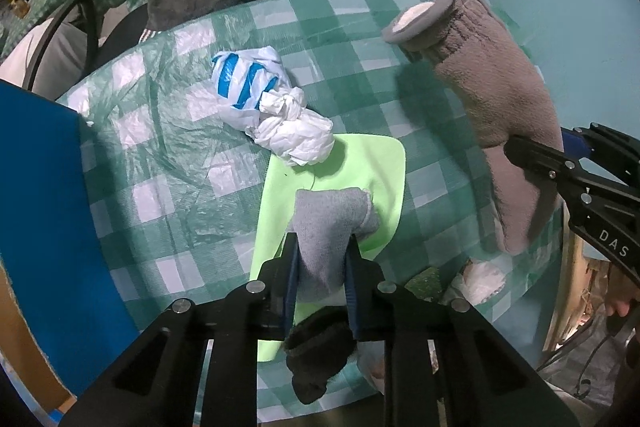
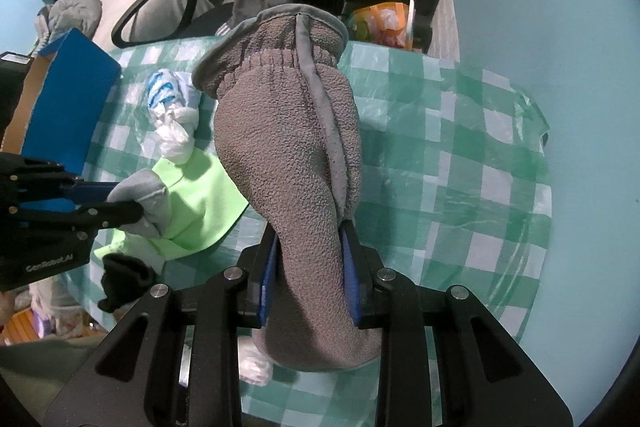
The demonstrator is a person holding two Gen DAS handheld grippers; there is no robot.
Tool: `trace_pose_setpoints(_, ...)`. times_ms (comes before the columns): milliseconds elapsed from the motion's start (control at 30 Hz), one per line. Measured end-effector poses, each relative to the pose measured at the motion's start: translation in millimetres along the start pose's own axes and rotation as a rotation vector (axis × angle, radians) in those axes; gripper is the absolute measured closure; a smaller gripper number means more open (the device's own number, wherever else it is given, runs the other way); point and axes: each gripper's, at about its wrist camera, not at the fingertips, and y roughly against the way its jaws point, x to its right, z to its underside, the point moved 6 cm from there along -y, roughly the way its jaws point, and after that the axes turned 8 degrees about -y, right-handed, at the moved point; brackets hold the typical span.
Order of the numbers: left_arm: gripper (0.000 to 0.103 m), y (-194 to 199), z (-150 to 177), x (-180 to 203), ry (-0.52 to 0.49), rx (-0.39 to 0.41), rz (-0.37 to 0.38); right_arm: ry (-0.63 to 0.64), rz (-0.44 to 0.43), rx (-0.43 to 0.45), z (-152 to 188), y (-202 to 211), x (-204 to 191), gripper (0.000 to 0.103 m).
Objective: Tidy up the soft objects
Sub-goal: 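Close the right gripper on the grey mitten while the left gripper grasps the grey sock, then carry the grey mitten and grey sock with both grippers over the cardboard box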
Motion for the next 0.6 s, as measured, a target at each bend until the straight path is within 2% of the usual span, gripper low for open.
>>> trace_pose_setpoints(600,0.083,65,12,-13,-0.007,0.11,-0.063,0.028,-0.018,0.074,-4,51,-20,0.076)
